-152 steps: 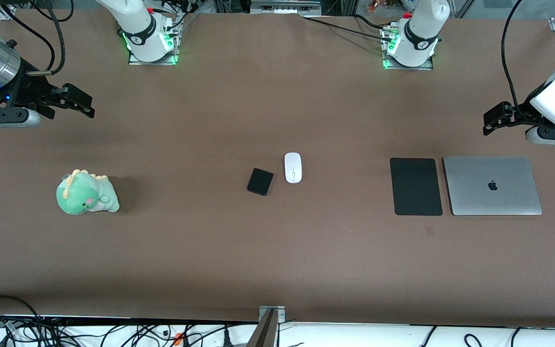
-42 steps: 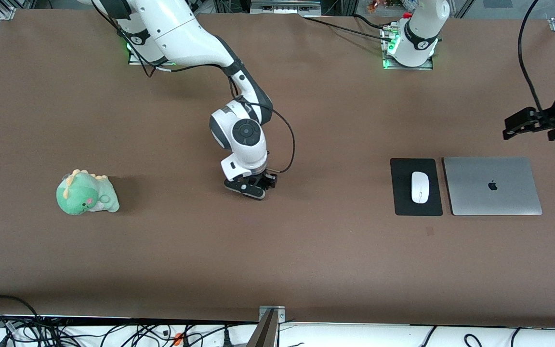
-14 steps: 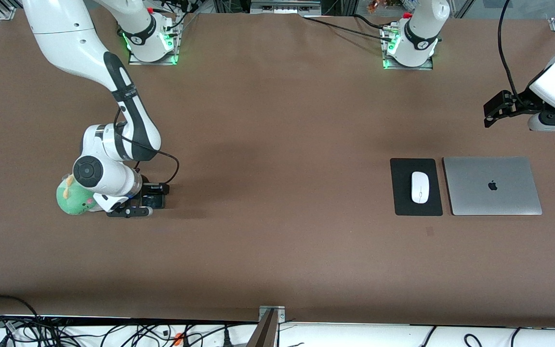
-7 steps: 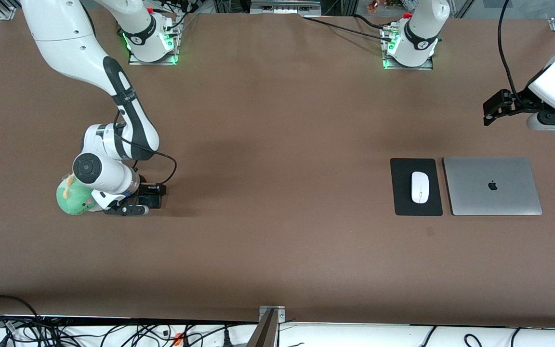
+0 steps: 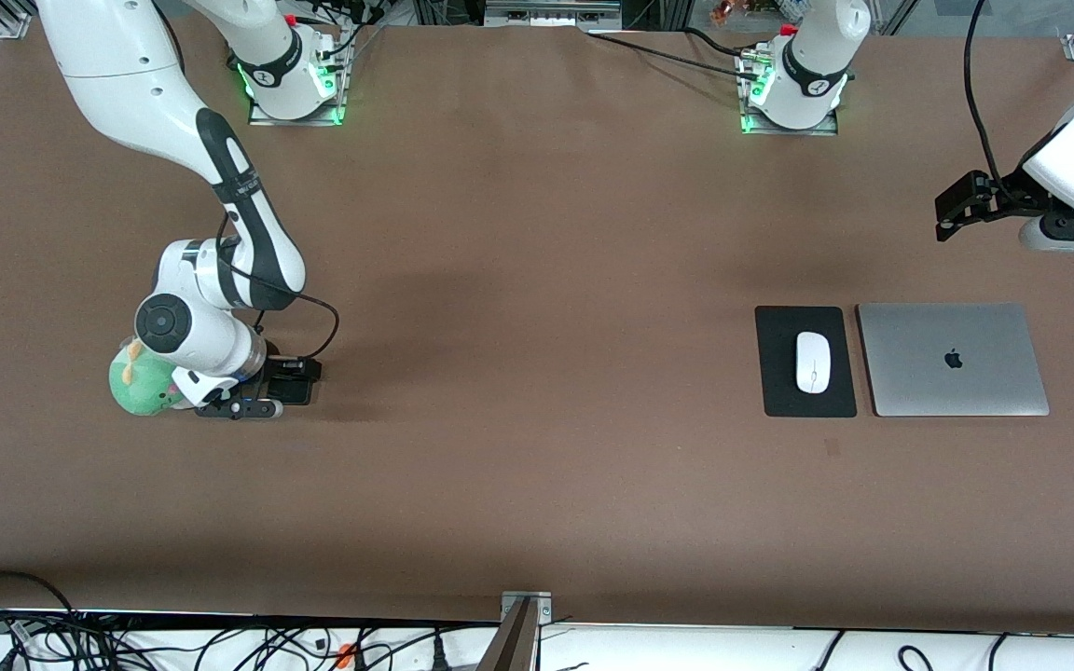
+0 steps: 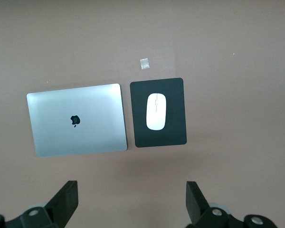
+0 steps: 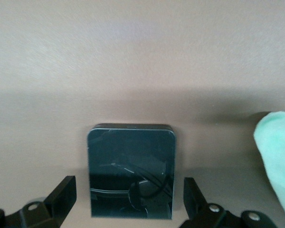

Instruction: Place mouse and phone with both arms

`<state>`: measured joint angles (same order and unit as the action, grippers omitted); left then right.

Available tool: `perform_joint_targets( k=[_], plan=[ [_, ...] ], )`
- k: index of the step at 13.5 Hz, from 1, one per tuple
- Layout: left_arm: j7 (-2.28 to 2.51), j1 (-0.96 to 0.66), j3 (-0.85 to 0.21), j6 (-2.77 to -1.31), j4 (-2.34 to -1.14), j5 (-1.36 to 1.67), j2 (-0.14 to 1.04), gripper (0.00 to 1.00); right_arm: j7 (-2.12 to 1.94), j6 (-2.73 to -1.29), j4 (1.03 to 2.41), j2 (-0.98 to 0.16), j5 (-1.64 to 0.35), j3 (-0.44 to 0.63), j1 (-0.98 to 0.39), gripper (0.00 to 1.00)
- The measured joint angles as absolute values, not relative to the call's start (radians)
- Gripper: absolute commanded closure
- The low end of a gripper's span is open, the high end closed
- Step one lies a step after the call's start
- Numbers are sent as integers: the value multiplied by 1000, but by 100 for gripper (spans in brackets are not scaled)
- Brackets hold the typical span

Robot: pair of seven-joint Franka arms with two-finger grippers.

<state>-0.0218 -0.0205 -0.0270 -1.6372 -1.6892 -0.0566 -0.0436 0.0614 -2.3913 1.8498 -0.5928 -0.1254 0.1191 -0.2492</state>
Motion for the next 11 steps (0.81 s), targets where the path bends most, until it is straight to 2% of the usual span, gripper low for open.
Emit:
perform_joint_targets(
  k=[5, 11],
  plan=[
    [-22, -21, -27, -1636, -1689, -57, -44, 0, 65, -2224, 1813, -439, -127, 119, -249, 0],
    [-22, -21, -27, -1636, -1689, -57, -44, 0, 83, -2019, 1800, -164, -128, 119, -248, 0]
  ],
)
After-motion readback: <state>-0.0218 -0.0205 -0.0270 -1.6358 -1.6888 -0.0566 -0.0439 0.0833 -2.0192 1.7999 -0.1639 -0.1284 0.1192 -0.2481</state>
